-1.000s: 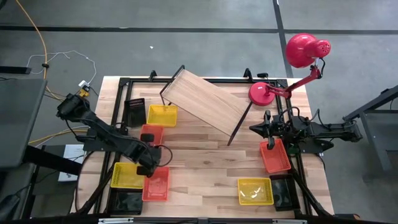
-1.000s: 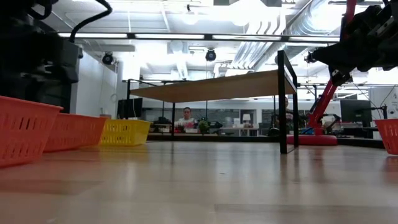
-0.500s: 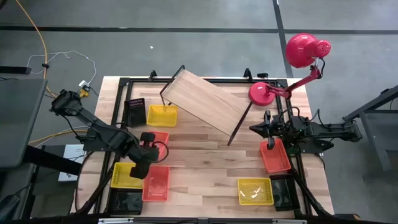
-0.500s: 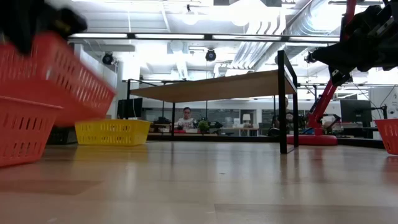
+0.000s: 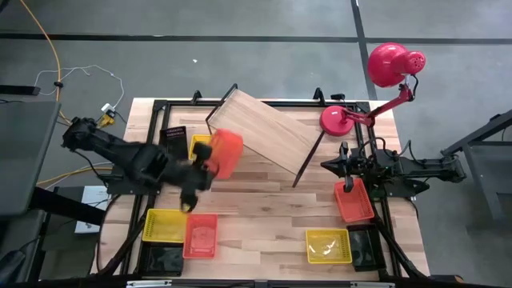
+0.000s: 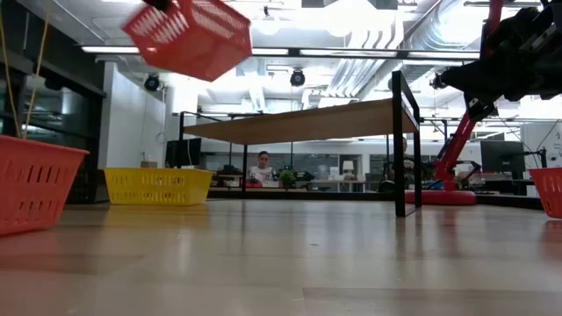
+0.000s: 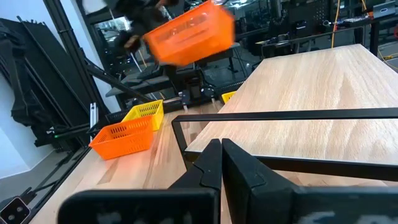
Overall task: Stack baskets on shelf by color
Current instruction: Put the top left orange bin on the shelf
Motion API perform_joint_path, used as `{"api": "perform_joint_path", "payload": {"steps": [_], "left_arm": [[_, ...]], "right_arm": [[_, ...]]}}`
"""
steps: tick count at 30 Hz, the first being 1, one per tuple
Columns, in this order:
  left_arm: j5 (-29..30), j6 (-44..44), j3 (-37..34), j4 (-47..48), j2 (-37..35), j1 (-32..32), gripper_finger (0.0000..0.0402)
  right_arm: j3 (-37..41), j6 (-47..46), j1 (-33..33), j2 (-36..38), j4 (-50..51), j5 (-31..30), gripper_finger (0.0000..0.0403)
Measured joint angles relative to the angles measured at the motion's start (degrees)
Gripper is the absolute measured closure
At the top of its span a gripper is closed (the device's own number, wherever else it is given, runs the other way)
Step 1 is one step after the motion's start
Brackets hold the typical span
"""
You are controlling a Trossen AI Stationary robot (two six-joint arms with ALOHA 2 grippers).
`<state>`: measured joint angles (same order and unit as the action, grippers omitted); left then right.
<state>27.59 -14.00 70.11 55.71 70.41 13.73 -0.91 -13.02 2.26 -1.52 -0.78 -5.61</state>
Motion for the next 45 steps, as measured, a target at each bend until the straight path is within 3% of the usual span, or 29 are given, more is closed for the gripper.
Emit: {"api": "perform_joint_path", "payload": {"steps": [3, 8, 14, 34, 40, 45], "left_arm": [[-0.52, -7.53, -0.01, -1.46, 0.26, -8.44, 0.0401], [-8.87, -19.60, -0.02, -6.88, 1.31, -21.18, 0.0401], [-10.27, -28.63, -0.07, -8.05, 5.36, -29.57, 0.0401], [-14.26, -36.15, 8.55, -2.30, 17.69, -38.54, 0.0401], [-8.36, -36.60, 8.55, -2.39, 18.25, -38.85, 0.0393], [-7.60, -37.22, 8.55, -2.15, 18.14, -38.62, 0.0371]], "right_arm": [[0.00, 0.02, 0.02, 0.00, 0.00, -0.02, 0.0403], [0.00, 0.00, 0.02, 0.00, 0.00, 0.00, 0.0403], [0.00, 0.00, 0.01, 0.00, 0.00, -0.01, 0.0403], [0.00, 0.00, 0.01, -0.02, 0.00, 0.00, 0.0403], [0.00, 0.00, 0.00, -0.02, 0.00, 0.00, 0.0403], [0.00, 0.00, 0.01, -0.02, 0.00, 0.00, 0.0403]]}}
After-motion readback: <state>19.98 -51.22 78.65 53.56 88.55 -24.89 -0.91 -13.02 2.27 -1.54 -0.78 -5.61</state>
